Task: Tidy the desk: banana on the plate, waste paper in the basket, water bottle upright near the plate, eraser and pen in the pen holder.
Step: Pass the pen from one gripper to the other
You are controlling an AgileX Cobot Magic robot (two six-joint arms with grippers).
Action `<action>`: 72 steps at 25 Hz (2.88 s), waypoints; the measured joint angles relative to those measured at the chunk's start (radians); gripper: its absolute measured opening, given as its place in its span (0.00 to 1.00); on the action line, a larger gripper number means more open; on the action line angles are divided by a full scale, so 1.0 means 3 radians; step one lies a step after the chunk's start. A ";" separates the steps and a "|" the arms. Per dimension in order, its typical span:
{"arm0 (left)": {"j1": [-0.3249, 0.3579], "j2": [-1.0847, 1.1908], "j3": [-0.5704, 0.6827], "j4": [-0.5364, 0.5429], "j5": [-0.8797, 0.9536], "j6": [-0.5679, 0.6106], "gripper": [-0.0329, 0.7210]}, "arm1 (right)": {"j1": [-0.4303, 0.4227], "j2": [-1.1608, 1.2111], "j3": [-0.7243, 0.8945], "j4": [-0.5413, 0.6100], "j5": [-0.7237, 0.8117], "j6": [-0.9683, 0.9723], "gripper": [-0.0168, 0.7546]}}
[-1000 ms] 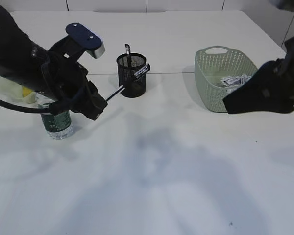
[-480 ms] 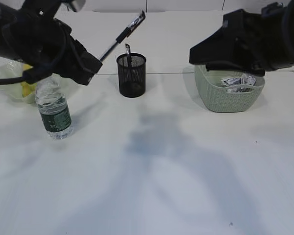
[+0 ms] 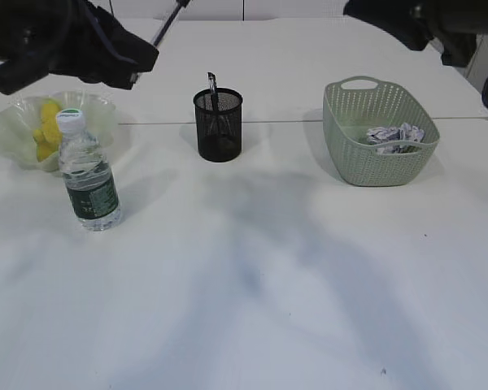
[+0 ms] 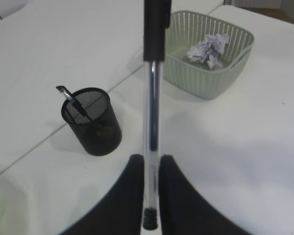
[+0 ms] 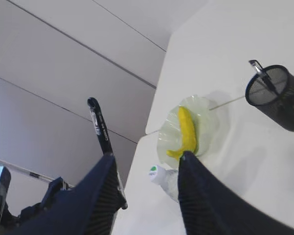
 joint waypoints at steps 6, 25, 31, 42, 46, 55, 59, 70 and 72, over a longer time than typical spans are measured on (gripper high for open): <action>0.0000 -0.0119 0.0005 -0.0124 -0.0056 0.0000 0.07 | 0.0000 0.0130 -0.0219 0.0397 0.0197 -0.0386 0.43; 0.0000 -0.0475 0.0005 -0.0716 -0.0084 0.0000 0.07 | 0.0000 0.0680 -0.1179 0.0385 0.1152 -0.0637 0.42; 0.0000 -0.0475 0.0005 -0.0845 -0.0144 0.0000 0.07 | 0.0000 0.0713 -0.1327 0.0385 0.1172 -0.0659 0.42; -0.0250 -0.0452 -0.0227 -0.0904 -0.0161 0.0150 0.07 | 0.0000 0.0851 -0.1419 0.0378 0.1204 -0.0665 0.42; -0.0358 -0.0373 -0.0227 -0.0904 -0.0185 0.0155 0.07 | 0.0000 0.0851 -0.1510 0.0378 0.1236 -0.0665 0.42; -0.0498 -0.0359 -0.0227 -0.0904 -0.0277 0.0171 0.07 | 0.0000 0.0851 -0.1571 0.0378 0.1268 -0.0665 0.42; -0.0551 -0.0359 -0.0227 -0.0904 -0.0285 0.0171 0.07 | 0.0000 0.0851 -0.1571 0.0378 0.1293 -0.0665 0.42; -0.0563 -0.0359 -0.0227 -0.0909 -0.0285 0.0176 0.07 | 0.0000 0.0851 -0.1571 0.0371 0.1462 -0.0665 0.37; -0.0563 -0.0359 -0.0227 -0.0909 -0.0285 0.0173 0.07 | 0.0000 0.0851 -0.1571 0.0371 0.1478 -0.0665 0.34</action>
